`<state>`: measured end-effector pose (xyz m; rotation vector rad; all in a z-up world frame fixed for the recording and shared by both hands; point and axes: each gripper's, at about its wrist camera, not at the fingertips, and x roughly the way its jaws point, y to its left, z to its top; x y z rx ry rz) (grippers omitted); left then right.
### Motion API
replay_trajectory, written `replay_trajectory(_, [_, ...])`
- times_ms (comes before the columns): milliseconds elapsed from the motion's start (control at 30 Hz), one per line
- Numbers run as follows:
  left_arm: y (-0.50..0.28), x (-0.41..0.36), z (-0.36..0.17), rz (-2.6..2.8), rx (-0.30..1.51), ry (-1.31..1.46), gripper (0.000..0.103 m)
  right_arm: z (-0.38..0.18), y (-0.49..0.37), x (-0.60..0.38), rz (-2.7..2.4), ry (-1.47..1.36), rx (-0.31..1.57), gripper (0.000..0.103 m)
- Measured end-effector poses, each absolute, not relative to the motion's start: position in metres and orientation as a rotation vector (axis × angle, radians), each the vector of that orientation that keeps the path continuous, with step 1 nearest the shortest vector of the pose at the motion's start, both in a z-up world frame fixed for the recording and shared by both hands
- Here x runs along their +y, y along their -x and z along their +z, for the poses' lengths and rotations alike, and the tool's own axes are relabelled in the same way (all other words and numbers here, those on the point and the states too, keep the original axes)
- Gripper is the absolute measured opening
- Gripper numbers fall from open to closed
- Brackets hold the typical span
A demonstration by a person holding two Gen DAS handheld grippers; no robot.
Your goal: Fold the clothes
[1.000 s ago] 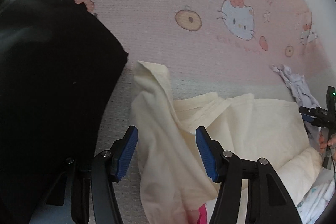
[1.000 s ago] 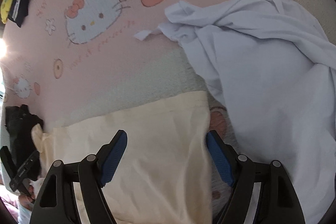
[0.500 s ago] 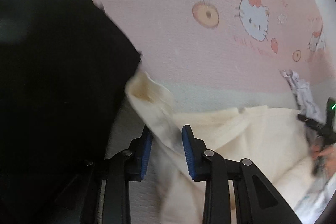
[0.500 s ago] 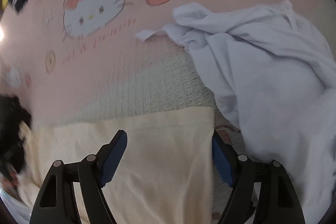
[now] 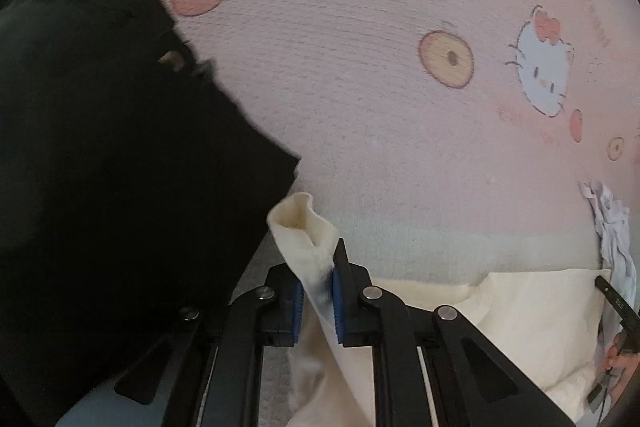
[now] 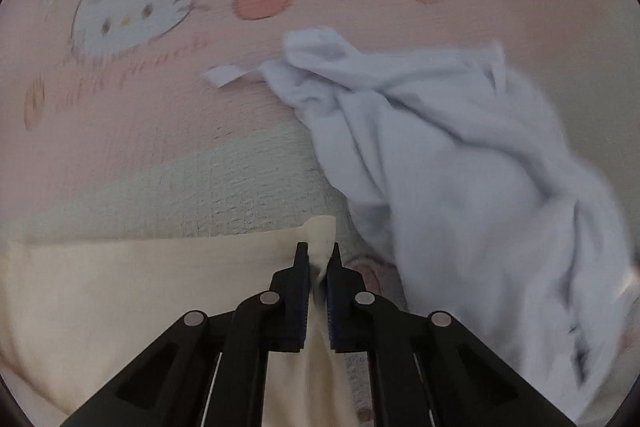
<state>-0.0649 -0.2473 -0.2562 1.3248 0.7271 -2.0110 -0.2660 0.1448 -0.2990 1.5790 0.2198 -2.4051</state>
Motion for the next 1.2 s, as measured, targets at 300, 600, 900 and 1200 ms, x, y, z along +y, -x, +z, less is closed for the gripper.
replay_trajectory(300, [0.081,-0.269,-0.248,-1.879,0.768,-1.279,0.009,-0.293,0.262,0.146,-2.45,-1.581,0.43,0.004])
replay_trajectory(600, [0.074,-0.264,-0.192,-2.166,0.892,-1.24,0.035,-0.257,0.238,0.128,-2.468,-1.417,0.267,0.06])
replay_trajectory(900, [0.06,-0.223,-0.22,-2.246,0.601,-1.427,0.07,-0.266,0.228,0.104,-2.389,-1.44,0.292,0.065])
replay_trajectory(1200, [0.059,-0.202,-0.253,-2.214,0.299,-1.469,0.049,-0.293,0.236,0.12,-2.306,-1.537,0.35,0.065])
